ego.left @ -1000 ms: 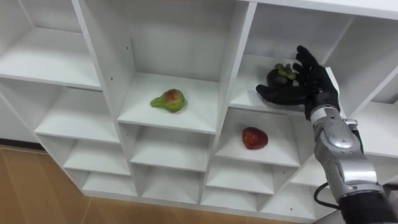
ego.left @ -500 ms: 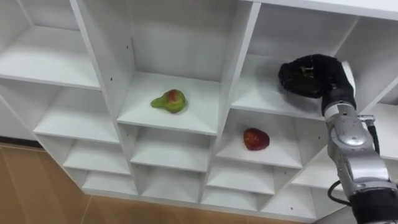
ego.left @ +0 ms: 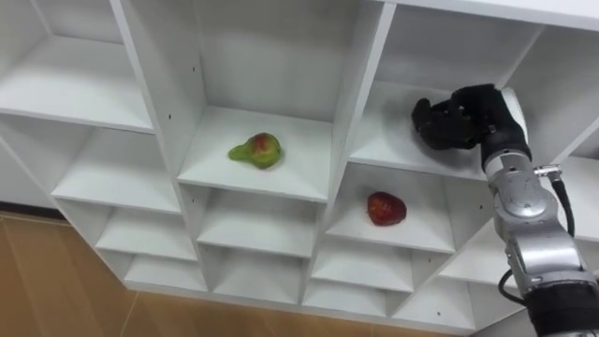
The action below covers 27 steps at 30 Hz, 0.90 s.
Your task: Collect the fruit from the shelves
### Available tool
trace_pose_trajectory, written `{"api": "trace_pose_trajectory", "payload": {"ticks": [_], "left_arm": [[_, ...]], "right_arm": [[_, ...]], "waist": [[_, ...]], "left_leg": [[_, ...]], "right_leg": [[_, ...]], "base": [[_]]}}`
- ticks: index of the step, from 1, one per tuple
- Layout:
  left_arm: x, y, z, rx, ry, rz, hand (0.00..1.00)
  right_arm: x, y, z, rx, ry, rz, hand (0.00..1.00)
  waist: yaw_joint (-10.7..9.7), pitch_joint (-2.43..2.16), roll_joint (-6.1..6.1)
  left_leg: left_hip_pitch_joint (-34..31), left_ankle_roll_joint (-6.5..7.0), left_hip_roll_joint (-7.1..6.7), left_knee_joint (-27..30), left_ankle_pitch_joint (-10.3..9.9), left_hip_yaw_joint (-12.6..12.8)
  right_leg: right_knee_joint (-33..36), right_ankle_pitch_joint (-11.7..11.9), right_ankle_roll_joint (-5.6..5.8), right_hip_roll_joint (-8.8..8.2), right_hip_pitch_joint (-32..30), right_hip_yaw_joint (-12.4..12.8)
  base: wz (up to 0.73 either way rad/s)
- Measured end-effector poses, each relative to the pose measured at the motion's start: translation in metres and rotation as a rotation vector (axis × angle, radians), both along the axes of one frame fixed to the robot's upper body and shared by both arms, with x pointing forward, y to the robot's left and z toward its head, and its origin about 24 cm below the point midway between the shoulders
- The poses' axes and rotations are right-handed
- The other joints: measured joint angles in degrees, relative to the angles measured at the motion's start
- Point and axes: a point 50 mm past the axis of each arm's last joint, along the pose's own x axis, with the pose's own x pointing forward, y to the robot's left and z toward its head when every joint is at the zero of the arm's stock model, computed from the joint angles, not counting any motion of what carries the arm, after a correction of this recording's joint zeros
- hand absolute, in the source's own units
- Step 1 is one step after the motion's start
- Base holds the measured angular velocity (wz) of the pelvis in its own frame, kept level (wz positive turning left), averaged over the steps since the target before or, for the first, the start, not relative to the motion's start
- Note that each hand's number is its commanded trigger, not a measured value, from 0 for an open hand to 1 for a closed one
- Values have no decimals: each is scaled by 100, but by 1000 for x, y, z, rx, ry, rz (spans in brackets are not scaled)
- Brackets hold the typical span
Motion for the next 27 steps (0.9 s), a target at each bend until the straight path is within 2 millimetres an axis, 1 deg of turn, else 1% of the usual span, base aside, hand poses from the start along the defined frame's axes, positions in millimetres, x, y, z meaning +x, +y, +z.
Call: {"api": "trace_pose_trajectory", "payload": {"ticks": [5, 7, 9, 11, 14, 17, 21, 23, 25, 27], "left_arm": [[2, -4, -1, -21, -11, 32, 100], [4, -6, -1, -27, -17, 31, 100], [7, -8, -1, -33, -24, 30, 100], [9, -10, -1, -49, -34, 42, 100], [14, -15, -2, -75, -47, 22, 100], [21, -21, 0, -92, -76, 10, 100], [34, -25, 4, -108, -131, -16, 100], [40, -26, 6, -115, -157, -29, 100], [42, -28, 7, -129, -162, -37, 100], [41, -28, 6, -136, -160, -40, 100]], "right_arm": [[0, 3, 0, -21, -1, 13, 100], [0, 4, 2, -41, -4, 23, 100], [0, 5, 4, -59, -8, 31, 100], [-4, 6, 5, -57, -20, 43, 100], [-6, 9, 6, -52, -26, 61, 100], [-11, 13, 7, -39, -36, 75, 100], [-21, 15, 13, -39, -65, 92, 100], [-26, 17, 18, -41, -90, 99, 100], [-32, 18, 22, -41, -108, 110, 100], [-37, 20, 24, -37, -114, 133, 100]], "waist": [[-16, 9, 11], [-16, 24, 32], [-22, 26, 57], [-42, 10, 94], [-116, 2, 124], [-189, -1, 121], [-210, -5, 125], [-215, -18, 121], [-220, -21, 126], [-275, -26, 119]], "left_leg": [[2, 0, -1, -2, 0, 3], [2, 0, -1, -9, 0, 5], [2, 1, -1, -14, 0, 4], [0, 1, -1, -21, 0, 3], [-2, 0, -1, -18, 0, 1], [2, 0, -1, -11, 0, 7], [0, 0, -1, -9, 0, 21], [-13, 1, 1, -8, 1, 54], [-13, 1, 1, -6, 1, 77], [-15, 1, 1, -8, 1, 80]], "right_leg": [[-3, 0, 0, 1, -1, 8], [-4, 0, 0, 1, -4, 7], [-5, 0, 0, 1, -7, 9], [-5, 0, 1, 1, -10, 4], [-4, -1, 2, -1, -9, -3], [-3, -2, 3, -1, -9, 9], [-2, -3, 4, -1, -16, 23], [11, -3, 4, -2, -52, 42], [10, -3, 3, -1, -61, 66], [11, -3, 3, 0, -68, 66]], "base": [[0], [0], [0], [0], [0], [0], [-1], [-7], [-7], [-2]]}}
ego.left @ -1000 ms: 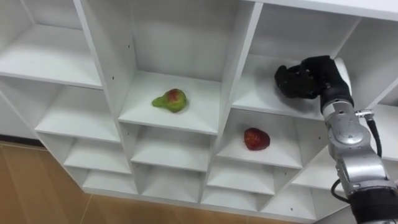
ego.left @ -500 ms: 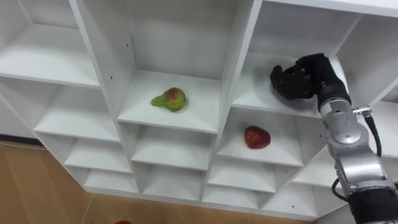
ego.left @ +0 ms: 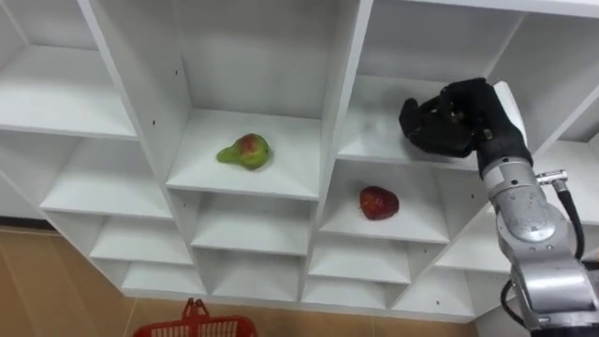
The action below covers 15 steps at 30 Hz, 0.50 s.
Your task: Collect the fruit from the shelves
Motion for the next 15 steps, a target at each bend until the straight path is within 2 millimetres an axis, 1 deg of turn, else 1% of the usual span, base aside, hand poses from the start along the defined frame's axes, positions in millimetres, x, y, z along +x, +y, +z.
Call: {"api": "trace_pose_trajectory", "payload": {"ticks": [3, 5, 8, 10, 15], "left_arm": [[1, -2, 0, -17, -5, -12, 100], [7, -6, 2, -31, -31, -30, 100], [13, -10, 5, -57, -65, -49, 100], [18, -13, 8, -76, -89, -61, 100], [28, -18, 14, -99, -140, -100, 100]], "right_arm": [[-3, 1, 0, -7, 3, 12, 100], [-7, 1, -2, -34, 14, 19, 100], [-10, 2, -6, -30, 32, 30, 100], [-11, 4, -7, -15, 34, 34, 100], [-15, 5, -8, -10, 36, 34, 100]], "waist": [[-65, -3, -5], [-89, -3, -5], [-138, -3, -12], [-207, -3, -12], [-204, -8, -2]], "left_leg": [[2, 0, 1, 0, 0, 26], [3, 0, 4, 0, -1, 68], [5, 1, 4, -1, -2, 82], [10, 1, 7, -1, -2, 98], [9, 0, 24, -27, -2, 203]], "right_leg": [[4, 1, -1, 3, -16, 26], [2, 1, -2, 9, -24, 68], [2, 1, -2, 9, -24, 78], [5, 2, -3, 13, -27, 93], [21, 13, -18, 36, -96, 201]], "base": [[-5], [-7], [-1], [-2], [-11]]}}
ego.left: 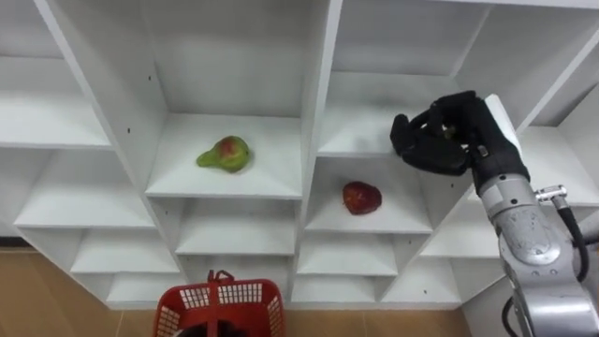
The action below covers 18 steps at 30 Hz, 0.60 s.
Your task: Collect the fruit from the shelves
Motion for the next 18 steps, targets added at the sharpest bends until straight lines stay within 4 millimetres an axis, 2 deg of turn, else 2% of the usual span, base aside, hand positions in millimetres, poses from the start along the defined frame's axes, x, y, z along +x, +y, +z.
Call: {"api": "trace_pose_trajectory", "payload": {"ticks": [4, 7, 13, 18], "left_arm": [[4, -1, 3, -10, -21, -10, 100], [6, -3, 4, -20, -29, -16, 100], [27, -16, 21, -46, -146, -76, 100], [33, -26, 26, -62, -177, -132, 100]], "right_arm": [[-3, 1, -5, 12, 18, -1, 100], [-4, 3, -4, 25, 22, 21, 100], [-4, 6, -3, 31, 17, 34, 100], [-12, 18, -15, 94, 66, 69, 100]], "waist": [[-22, -1, 12], [-116, 0, 13], [-175, 19, -11], [-186, 14, -71]], "left_leg": [[14, 0, 1, -21, 0, 41], [9, 0, 2, -24, 0, 48], [-3, 0, 8, -24, 0, 125], [-101, 0, 16, -16, 0, 166]], "right_leg": [[3, 2, -1, 6, -20, 40], [3, 2, -1, 6, -38, 41], [76, 2, -1, 8, -147, 108], [77, 7, -9, 15, -233, 126]], "base": [[-5], [0], [-7], [-4]]}}
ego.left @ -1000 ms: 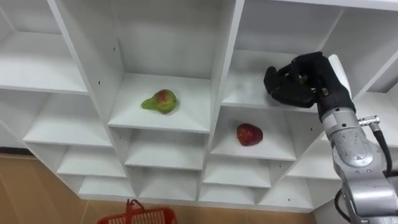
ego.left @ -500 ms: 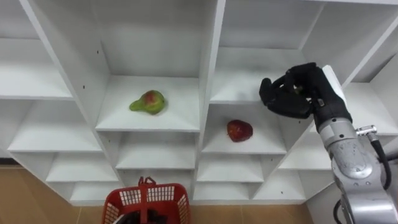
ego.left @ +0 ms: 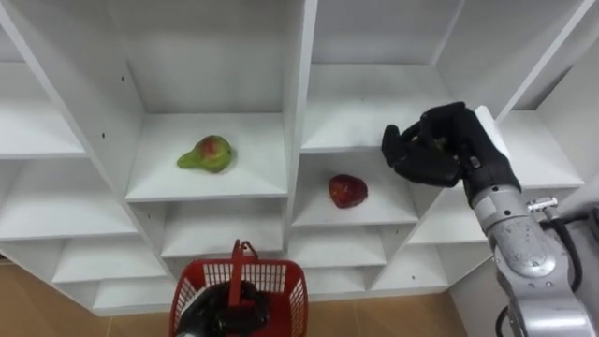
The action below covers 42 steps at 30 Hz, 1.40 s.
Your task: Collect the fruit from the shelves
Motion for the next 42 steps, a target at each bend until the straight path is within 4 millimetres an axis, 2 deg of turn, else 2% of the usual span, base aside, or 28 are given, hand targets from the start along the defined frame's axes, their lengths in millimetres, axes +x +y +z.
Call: {"api": "trace_pose_trajectory", "payload": {"ticks": [7, 11, 19, 33, 39, 42], "left_arm": [[5, -8, 2, -16, -5, -46, 100], [16, -13, 10, -34, -51, -51, 100], [24, -22, 16, -52, -78, -74, 100], [25, -36, 18, -102, -80, -108, 100], [23, -39, 18, -98, -75, -126, 100], [22, -41, 16, -99, -66, -137, 100]], "right_arm": [[-11, 24, -21, 67, 118, 133, 100], [-15, 34, -32, 103, 189, 210, 100], [-29, 53, -50, 123, 313, 334, 100], [-33, 65, -58, 157, 363, 382, 100], [-40, 65, -82, 219, 475, 360, 100], [-47, 65, -97, 222, 546, 351, 100]], "waist": [[13, 13, -19], [46, 53, -13], [67, 71, 18], [72, 67, 26], [84, 81, 89], [158, 108, 153]], "left_leg": [[0, 0, -2, 0, 0, 1], [2, 0, -3, -4, 0, 4], [-19, -1, 5, -16, -2, 19], [-24, -1, 5, -6, -2, 18], [18, -1, 6, -9, -2, 12], [11, -1, 8, -9, -2, 8]], "right_leg": [[-1, 0, 0, -4, 4, 11], [1, 0, 0, -1, 8, 56], [-9, 0, 0, 9, -19, 47], [1, 1, -1, 9, -19, 20], [-1, 2, -1, 8, 35, 14], [0, 2, -1, 11, 29, 5]], "base": [[0], [0], [0], [0], [0], [0]]}}
